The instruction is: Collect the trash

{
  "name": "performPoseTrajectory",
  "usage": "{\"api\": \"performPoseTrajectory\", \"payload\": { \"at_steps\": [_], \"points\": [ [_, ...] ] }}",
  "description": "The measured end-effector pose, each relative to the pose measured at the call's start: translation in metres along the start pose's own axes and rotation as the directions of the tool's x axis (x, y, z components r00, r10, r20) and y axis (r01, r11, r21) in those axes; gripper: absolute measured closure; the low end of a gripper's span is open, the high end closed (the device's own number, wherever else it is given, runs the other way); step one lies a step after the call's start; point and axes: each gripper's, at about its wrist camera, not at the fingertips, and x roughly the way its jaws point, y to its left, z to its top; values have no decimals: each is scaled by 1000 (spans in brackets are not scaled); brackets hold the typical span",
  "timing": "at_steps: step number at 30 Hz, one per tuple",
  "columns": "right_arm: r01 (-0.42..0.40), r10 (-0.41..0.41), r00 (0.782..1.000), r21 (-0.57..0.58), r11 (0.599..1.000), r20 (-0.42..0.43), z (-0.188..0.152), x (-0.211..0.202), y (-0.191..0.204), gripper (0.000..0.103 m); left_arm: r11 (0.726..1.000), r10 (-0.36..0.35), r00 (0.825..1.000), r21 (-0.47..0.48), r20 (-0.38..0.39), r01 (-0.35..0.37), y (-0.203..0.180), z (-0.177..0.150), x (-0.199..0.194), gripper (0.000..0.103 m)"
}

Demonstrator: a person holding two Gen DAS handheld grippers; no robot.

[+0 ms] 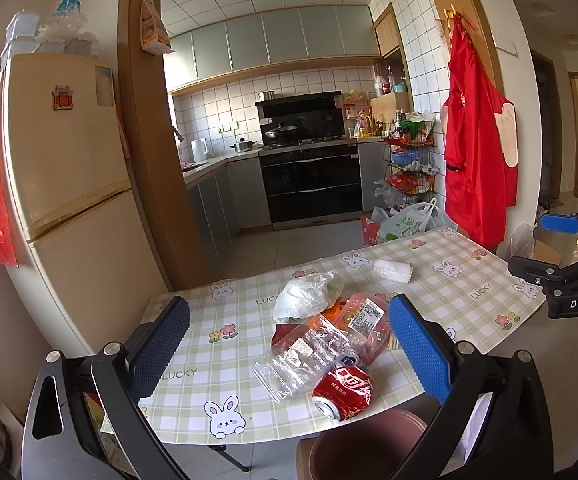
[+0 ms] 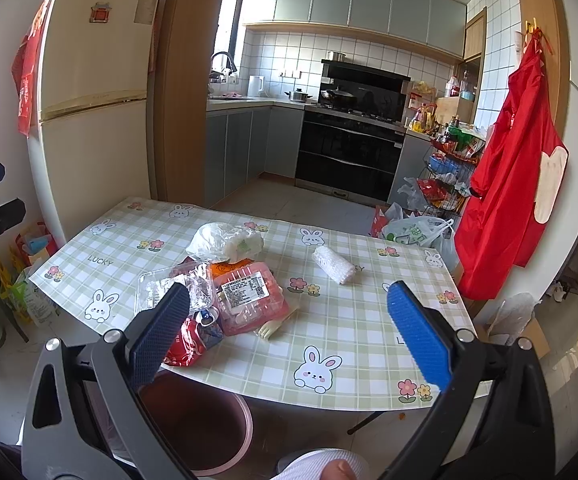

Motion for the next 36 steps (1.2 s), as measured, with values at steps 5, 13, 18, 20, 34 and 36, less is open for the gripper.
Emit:
{"api": "performPoseTrajectory", "payload": {
  "at_steps": [5, 13, 18, 20, 34, 36],
  "points": [
    [4, -4, 1000, 1, 1000, -1, -1, -1, 1, 6, 1000, -3, 1000, 3, -2, 3, -2, -3, 0, 5],
    [5, -5, 1000, 4, 1000, -1, -2, -1, 0, 6, 1000, -7, 1000, 4, -7, 7, -5, -8, 0, 5],
    [6, -6, 1000, 4, 1000, -2, -2, -1, 0, 6, 1000, -7, 1000, 3, -9, 7, -5, -8, 0, 5],
    [7, -7, 1000, 5, 1000, -3, -2, -1, 0, 6, 1000, -8, 1000, 3, -11, 8, -4, -7, 0, 5],
    [6, -6, 1000, 6, 1000, -3, -4, -1, -1, 6, 1000, -7, 1000, 3, -11, 7, -3, -6, 0, 5],
    [6, -6, 1000, 5, 1000, -4, -5, -1, 0, 6, 1000, -9, 1000, 1, -12, 9, -3, -6, 0, 5]
  ]
}}
